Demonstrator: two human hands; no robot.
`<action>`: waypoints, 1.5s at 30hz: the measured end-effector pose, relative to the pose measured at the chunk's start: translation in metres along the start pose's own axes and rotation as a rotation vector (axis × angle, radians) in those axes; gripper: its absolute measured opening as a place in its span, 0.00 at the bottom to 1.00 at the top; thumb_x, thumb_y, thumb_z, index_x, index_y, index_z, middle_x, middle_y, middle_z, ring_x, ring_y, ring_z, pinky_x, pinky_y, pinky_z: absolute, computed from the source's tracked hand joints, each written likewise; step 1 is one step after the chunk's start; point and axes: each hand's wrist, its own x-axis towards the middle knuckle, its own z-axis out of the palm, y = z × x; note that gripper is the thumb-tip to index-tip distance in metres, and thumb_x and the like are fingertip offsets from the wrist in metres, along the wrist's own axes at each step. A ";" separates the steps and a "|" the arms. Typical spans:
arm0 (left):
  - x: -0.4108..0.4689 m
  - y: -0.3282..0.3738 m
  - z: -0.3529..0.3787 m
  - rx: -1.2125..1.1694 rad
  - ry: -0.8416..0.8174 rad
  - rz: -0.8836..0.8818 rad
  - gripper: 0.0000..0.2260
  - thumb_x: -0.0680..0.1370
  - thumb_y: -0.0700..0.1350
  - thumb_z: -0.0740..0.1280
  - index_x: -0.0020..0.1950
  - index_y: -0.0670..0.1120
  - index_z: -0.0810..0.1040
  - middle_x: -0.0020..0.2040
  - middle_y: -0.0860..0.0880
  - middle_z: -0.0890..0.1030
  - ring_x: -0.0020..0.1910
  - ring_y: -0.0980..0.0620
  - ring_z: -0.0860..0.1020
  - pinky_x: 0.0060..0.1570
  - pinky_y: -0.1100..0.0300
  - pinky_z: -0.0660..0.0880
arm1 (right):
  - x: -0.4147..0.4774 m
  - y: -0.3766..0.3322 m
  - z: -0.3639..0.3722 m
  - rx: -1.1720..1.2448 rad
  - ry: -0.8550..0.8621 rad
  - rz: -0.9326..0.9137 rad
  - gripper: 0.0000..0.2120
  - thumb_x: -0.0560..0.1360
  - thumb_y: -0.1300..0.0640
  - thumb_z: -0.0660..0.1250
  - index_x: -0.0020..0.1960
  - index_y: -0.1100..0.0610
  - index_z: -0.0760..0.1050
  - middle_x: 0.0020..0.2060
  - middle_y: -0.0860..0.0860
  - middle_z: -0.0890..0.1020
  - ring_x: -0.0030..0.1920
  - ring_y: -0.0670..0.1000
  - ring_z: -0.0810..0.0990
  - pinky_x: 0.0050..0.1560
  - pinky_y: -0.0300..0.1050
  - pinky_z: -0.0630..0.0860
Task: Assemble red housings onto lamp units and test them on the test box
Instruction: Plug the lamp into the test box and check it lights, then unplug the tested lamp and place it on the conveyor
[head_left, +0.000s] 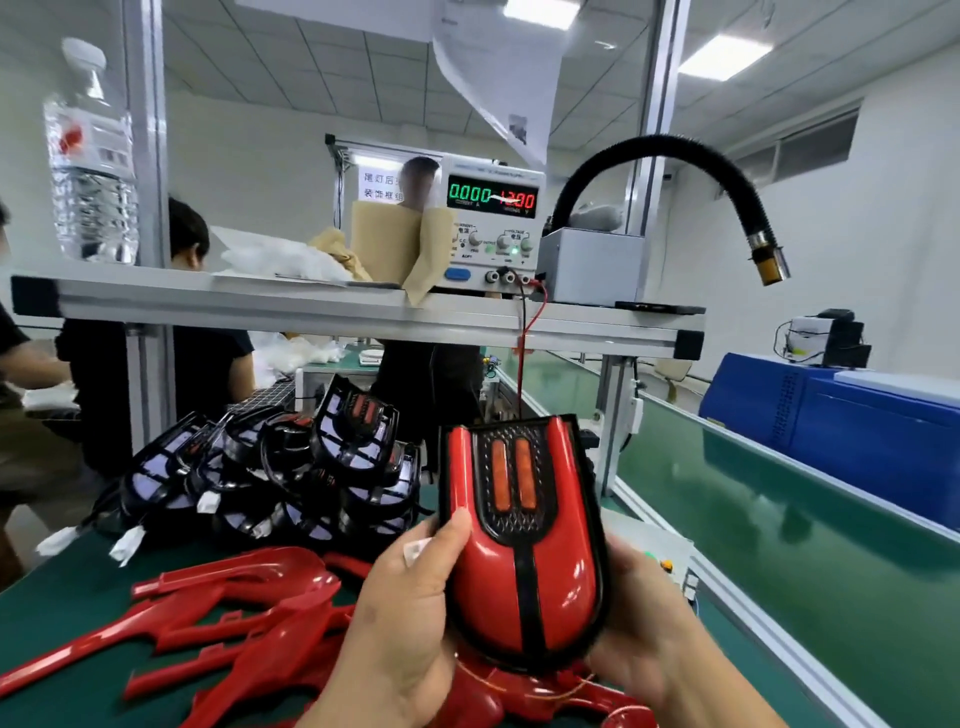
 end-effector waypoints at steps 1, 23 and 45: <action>0.005 -0.001 0.005 0.026 -0.005 0.017 0.17 0.73 0.49 0.68 0.57 0.40 0.82 0.52 0.38 0.84 0.52 0.39 0.83 0.58 0.40 0.76 | -0.007 -0.004 -0.006 0.063 -0.004 -0.024 0.31 0.77 0.39 0.58 0.57 0.66 0.81 0.44 0.66 0.77 0.43 0.62 0.79 0.53 0.56 0.76; 0.108 -0.092 0.261 0.120 -0.317 -0.532 0.13 0.80 0.35 0.57 0.49 0.33 0.81 0.40 0.39 0.83 0.39 0.44 0.79 0.53 0.50 0.76 | -0.101 -0.147 -0.150 0.053 0.563 -0.511 0.12 0.81 0.58 0.62 0.49 0.68 0.76 0.36 0.62 0.82 0.34 0.58 0.79 0.23 0.41 0.78; 0.154 -0.163 0.263 0.841 -0.097 0.148 0.20 0.81 0.39 0.63 0.74 0.48 0.70 0.61 0.53 0.78 0.52 0.57 0.73 0.50 0.64 0.69 | 0.011 -0.151 -0.236 -0.063 0.670 -0.504 0.17 0.81 0.64 0.58 0.37 0.59 0.79 0.26 0.53 0.77 0.23 0.47 0.69 0.26 0.37 0.65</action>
